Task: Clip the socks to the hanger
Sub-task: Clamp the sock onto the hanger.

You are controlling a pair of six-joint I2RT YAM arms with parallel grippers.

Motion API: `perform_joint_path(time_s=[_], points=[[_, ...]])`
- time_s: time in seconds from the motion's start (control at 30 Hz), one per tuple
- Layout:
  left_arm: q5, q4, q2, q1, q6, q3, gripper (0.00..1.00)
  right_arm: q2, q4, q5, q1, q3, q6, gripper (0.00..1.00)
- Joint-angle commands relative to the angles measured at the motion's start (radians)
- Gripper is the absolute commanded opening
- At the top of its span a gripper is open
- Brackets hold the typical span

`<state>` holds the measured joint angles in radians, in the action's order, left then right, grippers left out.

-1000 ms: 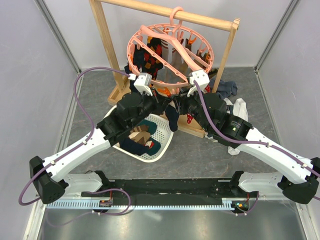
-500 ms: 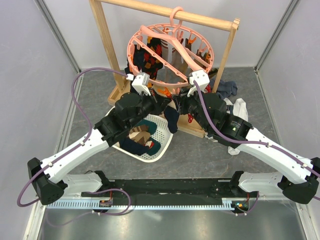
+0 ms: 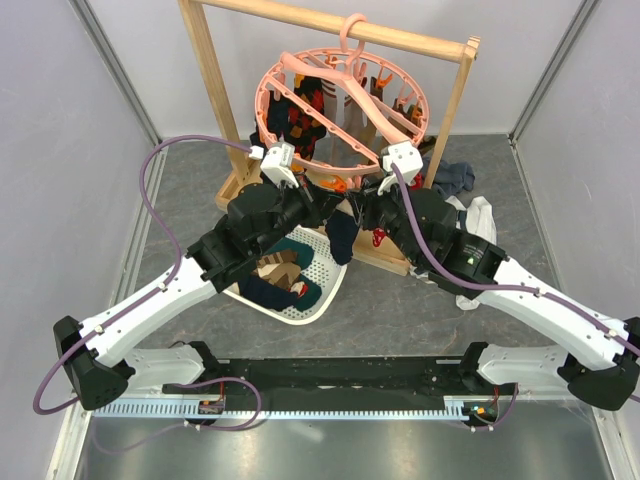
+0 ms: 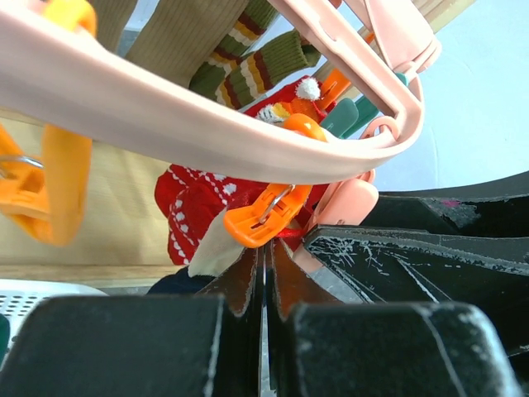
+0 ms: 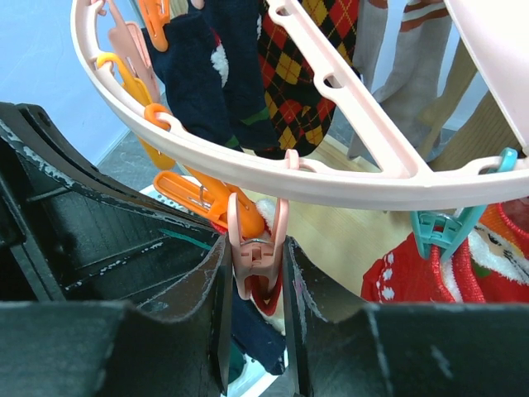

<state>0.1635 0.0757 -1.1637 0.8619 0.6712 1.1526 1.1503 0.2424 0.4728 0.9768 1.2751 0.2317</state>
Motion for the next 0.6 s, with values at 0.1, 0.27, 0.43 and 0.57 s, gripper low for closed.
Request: perform_joint_path(time_s=[0.1, 0.27, 0.43, 0.57], points=[[-0.01, -0.045, 0.047, 0.008, 0.082, -0.005, 0.02, -0.037, 0.043, 0.012, 0.011, -0.056, -0.028, 0.0], [-0.012, -0.06, 0.053, 0.006, 0.087, -0.008, 0.02, -0.043, 0.023, -0.005, 0.011, -0.068, -0.043, 0.0], [-0.021, -0.105, 0.045, 0.008, 0.097, -0.022, 0.02, -0.047, 0.0, -0.068, 0.011, -0.083, -0.037, 0.0], [-0.032, -0.142, 0.039, 0.008, 0.123, -0.042, 0.02, -0.057, -0.017, -0.083, 0.011, -0.094, -0.025, 0.0]])
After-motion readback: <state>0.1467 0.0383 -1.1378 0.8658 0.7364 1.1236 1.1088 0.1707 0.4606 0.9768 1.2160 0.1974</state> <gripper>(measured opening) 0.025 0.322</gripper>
